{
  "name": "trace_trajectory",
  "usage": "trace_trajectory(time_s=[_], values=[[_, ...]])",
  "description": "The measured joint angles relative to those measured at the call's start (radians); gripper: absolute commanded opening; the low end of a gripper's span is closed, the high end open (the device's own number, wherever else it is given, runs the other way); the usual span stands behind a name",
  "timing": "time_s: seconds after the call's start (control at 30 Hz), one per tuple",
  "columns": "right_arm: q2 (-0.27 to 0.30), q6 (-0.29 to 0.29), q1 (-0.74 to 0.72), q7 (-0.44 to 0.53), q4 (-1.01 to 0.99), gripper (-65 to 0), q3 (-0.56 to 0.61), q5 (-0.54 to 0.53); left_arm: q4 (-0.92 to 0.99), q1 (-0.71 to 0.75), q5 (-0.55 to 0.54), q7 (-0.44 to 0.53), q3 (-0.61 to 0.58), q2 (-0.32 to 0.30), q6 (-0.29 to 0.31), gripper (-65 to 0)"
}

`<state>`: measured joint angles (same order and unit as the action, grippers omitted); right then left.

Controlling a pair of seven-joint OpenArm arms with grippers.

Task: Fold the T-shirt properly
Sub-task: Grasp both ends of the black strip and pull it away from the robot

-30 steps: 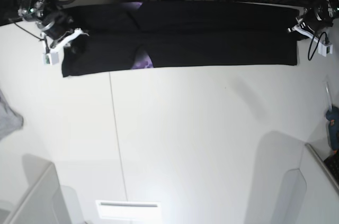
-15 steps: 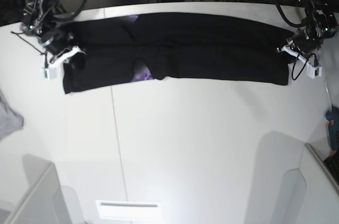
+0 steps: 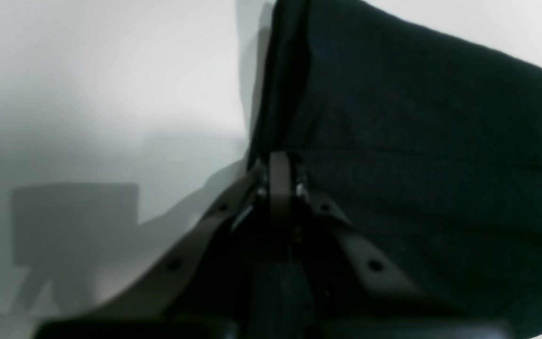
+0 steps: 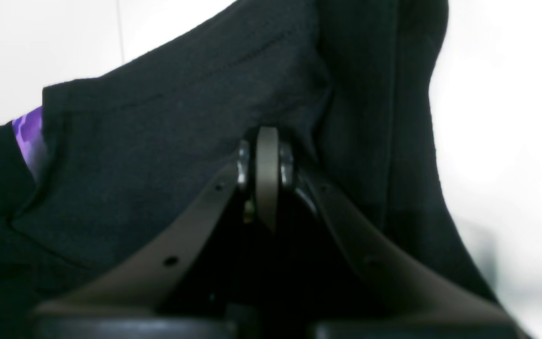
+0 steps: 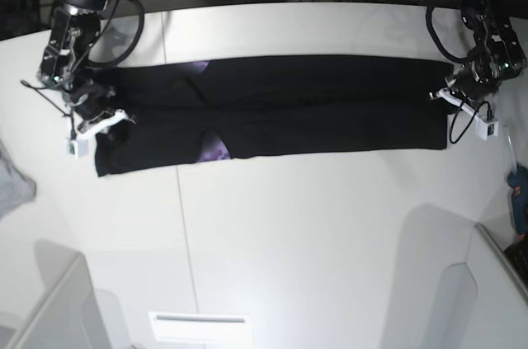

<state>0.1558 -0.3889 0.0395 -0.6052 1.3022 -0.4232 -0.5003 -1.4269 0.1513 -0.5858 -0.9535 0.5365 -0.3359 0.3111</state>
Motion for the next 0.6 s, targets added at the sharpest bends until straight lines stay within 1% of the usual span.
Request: trace_trajectory(time_s=[0.23,0.37,0.43,0.47,0.53,0.57,0.6], values=[[-0.003,0.01,0.004,-0.01,0.017,-65.0,0.0,0.007,0.028,-0.024,-0.006,0.003,0.001,0.0,0.0,-65.0],[-0.023,0.032,0.043,-0.043,0.117,-65.0,0.001,0.039,0.005,-0.04,0.011,-0.016,0.001,0.002,-0.002,-65.0],[-0.035,0.031,0.064,-0.063,0.189,-65.0,0.005,0.043,-0.048,-0.03,0.028,-0.035,-0.001,0.008,-0.016,-65.0],[-0.045,0.033,0.068,-0.057,0.226,-65.0,0.005,0.041,-0.075,-0.027,0.033,-0.039,-0.002,0.009,-0.018,-65.0],[-0.055,0.025,0.074,-0.05,0.296,-65.0,0.006,0.031,-0.122,-0.036,0.023,-0.114,0.018,0.012,-0.016,-65.0],[-0.058,0.024,0.08,-0.055,0.327,-65.0,0.006,0.032,-0.146,-0.044,0.014,-0.169,0.052,0.018,-0.005,-65.0],[-0.059,0.024,0.085,-0.07,0.349,-65.0,0.006,0.031,-0.17,-0.05,0.013,-0.201,0.092,0.021,-0.005,-65.0]])
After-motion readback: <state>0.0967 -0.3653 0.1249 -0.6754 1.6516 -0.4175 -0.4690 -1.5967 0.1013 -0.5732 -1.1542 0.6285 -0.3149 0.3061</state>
